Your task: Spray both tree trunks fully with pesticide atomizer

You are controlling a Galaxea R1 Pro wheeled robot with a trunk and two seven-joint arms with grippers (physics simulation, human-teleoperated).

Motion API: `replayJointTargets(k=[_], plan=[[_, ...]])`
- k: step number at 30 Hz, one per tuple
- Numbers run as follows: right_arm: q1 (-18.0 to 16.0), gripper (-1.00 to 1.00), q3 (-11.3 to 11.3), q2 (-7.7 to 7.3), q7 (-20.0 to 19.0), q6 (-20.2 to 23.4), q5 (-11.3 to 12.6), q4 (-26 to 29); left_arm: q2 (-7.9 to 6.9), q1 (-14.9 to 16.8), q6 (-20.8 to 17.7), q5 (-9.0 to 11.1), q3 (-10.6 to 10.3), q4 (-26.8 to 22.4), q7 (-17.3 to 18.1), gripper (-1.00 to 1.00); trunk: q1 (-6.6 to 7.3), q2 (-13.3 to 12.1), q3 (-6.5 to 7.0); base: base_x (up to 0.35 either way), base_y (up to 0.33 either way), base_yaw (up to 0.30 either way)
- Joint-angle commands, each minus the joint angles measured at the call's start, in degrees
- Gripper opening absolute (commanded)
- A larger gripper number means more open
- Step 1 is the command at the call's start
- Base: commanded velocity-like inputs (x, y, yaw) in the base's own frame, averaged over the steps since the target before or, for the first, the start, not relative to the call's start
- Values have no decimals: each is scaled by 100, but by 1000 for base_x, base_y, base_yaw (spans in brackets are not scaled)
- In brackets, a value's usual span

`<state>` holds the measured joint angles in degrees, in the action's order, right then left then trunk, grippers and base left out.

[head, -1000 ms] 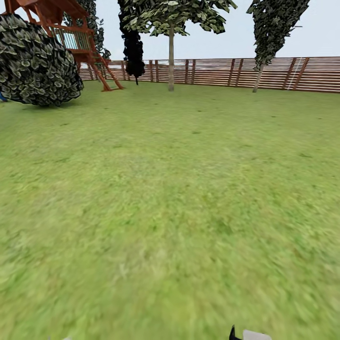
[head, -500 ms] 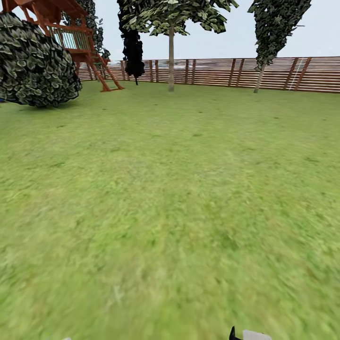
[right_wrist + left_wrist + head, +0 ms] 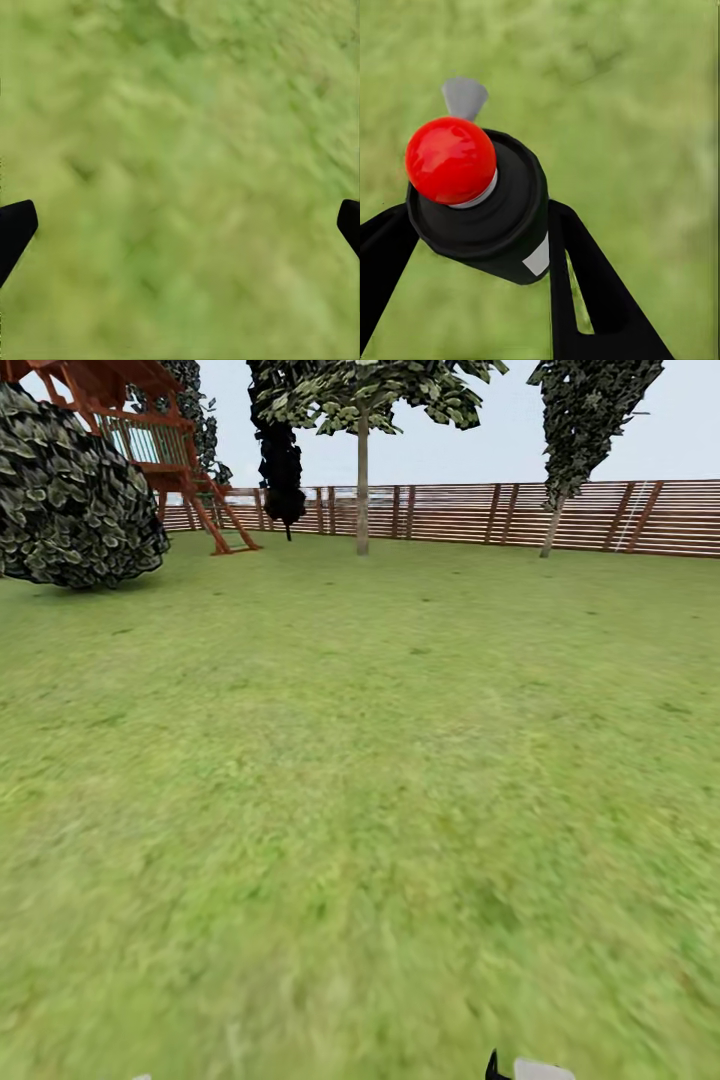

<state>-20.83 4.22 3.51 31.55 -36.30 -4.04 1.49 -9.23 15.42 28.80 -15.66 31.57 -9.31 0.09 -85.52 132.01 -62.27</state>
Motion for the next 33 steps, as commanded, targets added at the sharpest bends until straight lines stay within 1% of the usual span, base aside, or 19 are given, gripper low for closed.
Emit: replayJointTargets(k=[1, 33], plan=[[0, 100, 0, 0, 0, 3, 0, 0, 0, -2, 1, 2, 2, -1, 0, -100, 0, 0, 0, 338, 0, 0], [0, 100, 0, 0, 0, 1, 0, 0, 0, -4, 2, 2, 5, -1, 0, -100, 0, 0, 0, 338, 0, 0]])
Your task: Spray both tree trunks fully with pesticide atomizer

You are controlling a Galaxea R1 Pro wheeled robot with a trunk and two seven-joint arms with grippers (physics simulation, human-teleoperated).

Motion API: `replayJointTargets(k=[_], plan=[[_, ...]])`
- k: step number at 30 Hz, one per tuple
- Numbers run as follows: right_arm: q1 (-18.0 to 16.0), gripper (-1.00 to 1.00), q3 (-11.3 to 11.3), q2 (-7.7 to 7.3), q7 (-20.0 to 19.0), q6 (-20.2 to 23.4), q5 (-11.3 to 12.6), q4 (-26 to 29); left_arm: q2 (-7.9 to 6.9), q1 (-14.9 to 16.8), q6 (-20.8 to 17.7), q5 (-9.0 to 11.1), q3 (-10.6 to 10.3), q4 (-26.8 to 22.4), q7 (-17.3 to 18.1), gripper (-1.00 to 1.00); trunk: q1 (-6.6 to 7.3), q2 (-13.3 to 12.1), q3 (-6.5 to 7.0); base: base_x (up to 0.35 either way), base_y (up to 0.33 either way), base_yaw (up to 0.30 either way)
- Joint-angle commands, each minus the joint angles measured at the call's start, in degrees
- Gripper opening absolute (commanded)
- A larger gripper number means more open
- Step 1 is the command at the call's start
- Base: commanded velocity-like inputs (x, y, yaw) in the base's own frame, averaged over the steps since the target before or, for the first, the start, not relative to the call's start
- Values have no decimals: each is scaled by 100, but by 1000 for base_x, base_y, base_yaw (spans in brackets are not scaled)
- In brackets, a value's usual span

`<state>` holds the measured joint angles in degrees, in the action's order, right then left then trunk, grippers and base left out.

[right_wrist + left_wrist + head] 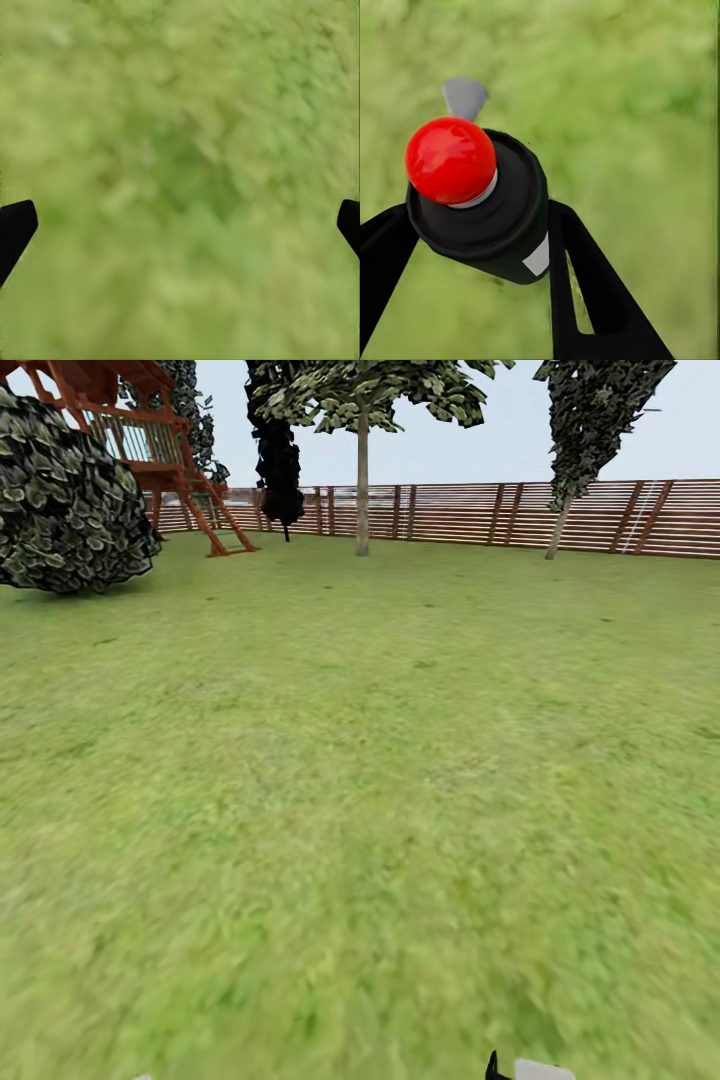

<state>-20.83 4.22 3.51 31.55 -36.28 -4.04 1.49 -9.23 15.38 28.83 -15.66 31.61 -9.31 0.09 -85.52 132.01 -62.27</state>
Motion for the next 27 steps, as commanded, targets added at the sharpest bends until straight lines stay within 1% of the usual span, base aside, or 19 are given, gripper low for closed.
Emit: replayJointTargets(k=[1, 27], plan=[[0, 100, 0, 0, 0, 2, 0, 0, 0, 0, -5, 1, -2, -1, 0, -100, 0, 0, 0, 338, 0, 0], [0, 100, 0, 0, 0, 0, 0, 0, 0, 0, 0, 4, 3, -2, 0, -100, 0, 0, 0, 338, 0, 0]])
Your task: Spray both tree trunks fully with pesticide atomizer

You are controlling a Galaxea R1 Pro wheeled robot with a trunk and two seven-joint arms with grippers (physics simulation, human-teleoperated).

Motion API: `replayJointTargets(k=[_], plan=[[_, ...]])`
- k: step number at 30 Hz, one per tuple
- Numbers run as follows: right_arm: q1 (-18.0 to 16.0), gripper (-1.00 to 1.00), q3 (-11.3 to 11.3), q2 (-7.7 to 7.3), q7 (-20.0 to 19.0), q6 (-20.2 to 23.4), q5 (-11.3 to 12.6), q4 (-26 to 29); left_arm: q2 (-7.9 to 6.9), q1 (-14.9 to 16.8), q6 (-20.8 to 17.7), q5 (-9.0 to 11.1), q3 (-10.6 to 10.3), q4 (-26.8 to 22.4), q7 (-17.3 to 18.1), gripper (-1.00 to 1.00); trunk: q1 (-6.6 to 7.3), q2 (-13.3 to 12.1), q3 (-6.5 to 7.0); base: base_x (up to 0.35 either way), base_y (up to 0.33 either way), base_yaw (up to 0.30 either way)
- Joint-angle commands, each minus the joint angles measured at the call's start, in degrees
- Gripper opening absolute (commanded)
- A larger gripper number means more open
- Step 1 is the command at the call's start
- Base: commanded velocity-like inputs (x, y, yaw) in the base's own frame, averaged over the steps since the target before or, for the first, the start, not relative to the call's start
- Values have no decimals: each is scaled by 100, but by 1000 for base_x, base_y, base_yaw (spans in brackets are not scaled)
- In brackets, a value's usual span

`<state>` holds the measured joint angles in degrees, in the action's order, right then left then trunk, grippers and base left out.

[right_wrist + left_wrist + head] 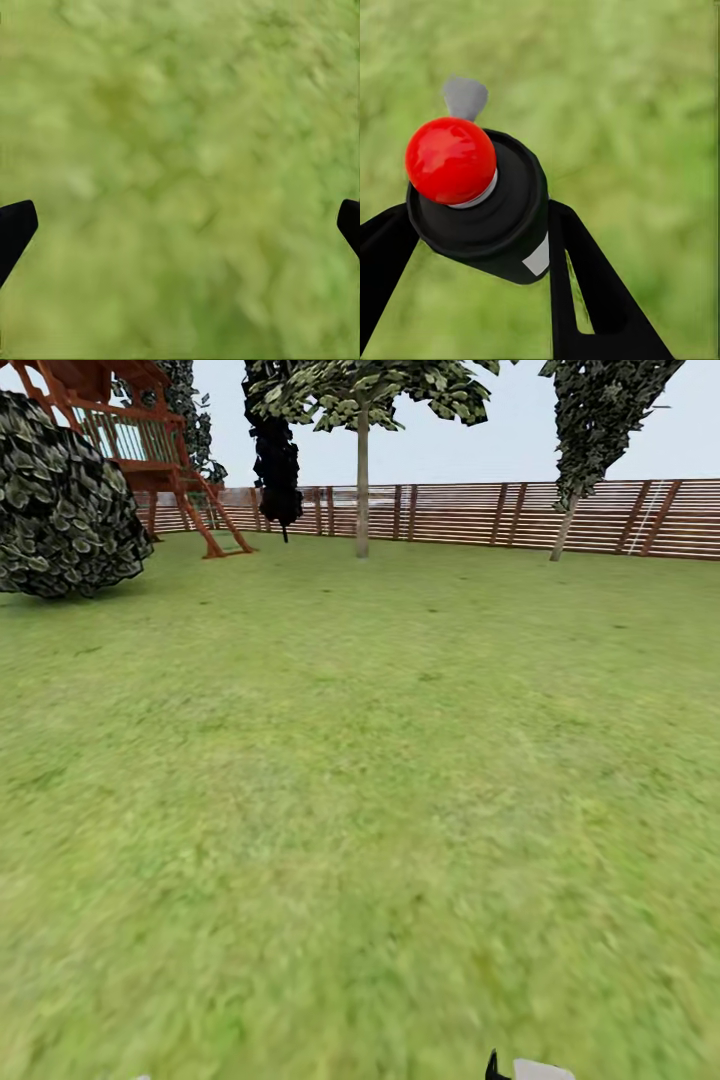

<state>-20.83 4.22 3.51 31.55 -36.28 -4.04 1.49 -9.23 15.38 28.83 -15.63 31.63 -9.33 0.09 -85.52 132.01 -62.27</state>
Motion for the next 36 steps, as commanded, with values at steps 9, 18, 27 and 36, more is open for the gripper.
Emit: replayJointTargets(k=[9, 18, 27, 36], plan=[[0, 100, 0, 0, 0, -1, 0, 0, 0, 0, 0, -1, 1, 1, 4, -100, 0, 0, 0, 338, 0, 0], [0, 100, 0, 0, 0, -2, 0, 0, 0, 0, -7, -1, 1, 1, 0, -100, 0, 0, 0, 338, 0, 0], [0, 100, 0, 0, 0, -1, 0, 0, 0, 0, -2, -1, 1, 1, 0, -100, 0, 0, 0, 338, 0, 0], [0, 100, 0, -1, 0, -1, 0, 0, 0, 1, -1, -1, 1, 1, 0, -100, 0, 0, 0, 338, 0, 0]])
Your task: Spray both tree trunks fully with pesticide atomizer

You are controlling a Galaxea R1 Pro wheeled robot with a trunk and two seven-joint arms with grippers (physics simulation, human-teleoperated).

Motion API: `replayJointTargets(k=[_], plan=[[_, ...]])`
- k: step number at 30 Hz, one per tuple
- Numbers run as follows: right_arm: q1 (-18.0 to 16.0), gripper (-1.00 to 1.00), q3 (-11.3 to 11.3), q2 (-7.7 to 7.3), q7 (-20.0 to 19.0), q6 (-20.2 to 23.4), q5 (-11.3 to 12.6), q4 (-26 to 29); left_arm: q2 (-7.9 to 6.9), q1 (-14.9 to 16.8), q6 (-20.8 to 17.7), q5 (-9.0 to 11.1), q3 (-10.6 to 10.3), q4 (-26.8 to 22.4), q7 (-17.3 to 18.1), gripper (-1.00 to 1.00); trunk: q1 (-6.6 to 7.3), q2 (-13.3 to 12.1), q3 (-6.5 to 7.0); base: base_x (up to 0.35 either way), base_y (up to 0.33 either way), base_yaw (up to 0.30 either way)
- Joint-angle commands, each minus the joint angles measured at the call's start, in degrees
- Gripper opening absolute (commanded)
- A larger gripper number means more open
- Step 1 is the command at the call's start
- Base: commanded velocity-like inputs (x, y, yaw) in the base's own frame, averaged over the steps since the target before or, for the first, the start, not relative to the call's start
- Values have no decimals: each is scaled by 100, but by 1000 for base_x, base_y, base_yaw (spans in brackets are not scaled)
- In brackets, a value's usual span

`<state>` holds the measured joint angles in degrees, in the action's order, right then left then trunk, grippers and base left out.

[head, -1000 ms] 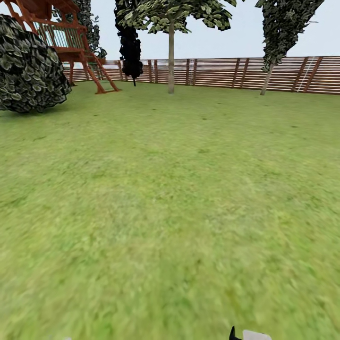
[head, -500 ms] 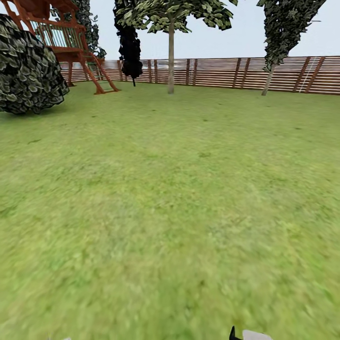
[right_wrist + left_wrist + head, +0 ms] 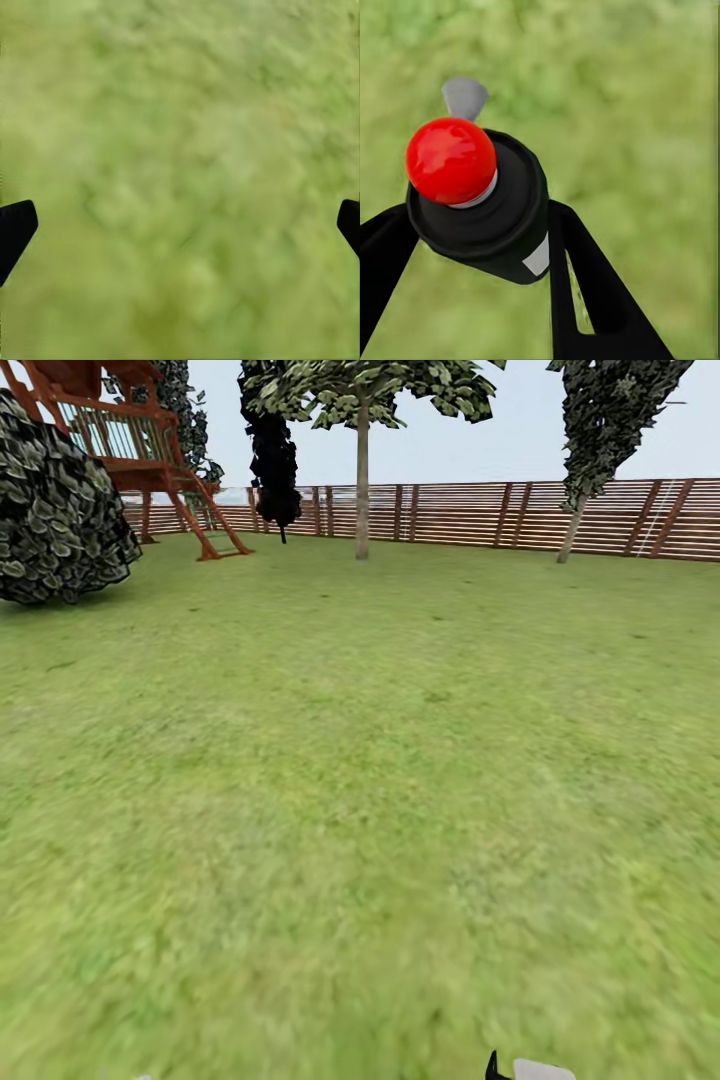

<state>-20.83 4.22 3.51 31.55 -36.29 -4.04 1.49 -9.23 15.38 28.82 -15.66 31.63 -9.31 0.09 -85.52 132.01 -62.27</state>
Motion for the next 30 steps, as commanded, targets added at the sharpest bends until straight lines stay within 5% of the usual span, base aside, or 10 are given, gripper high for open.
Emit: replayJointTargets(k=[1, 30], plan=[[0, 100, 0, 0, 0, 0, 0, 0, 0, 0, 0, 1, 1, -1, 0, -100, 0, 0, 0, 338, 0, 0], [0, 100, 0, 1, 0, 1, 0, 0, 0, 0, -4, 1, 1, -1, 15, -100, 0, 0, 0, 338, 0, 0]])
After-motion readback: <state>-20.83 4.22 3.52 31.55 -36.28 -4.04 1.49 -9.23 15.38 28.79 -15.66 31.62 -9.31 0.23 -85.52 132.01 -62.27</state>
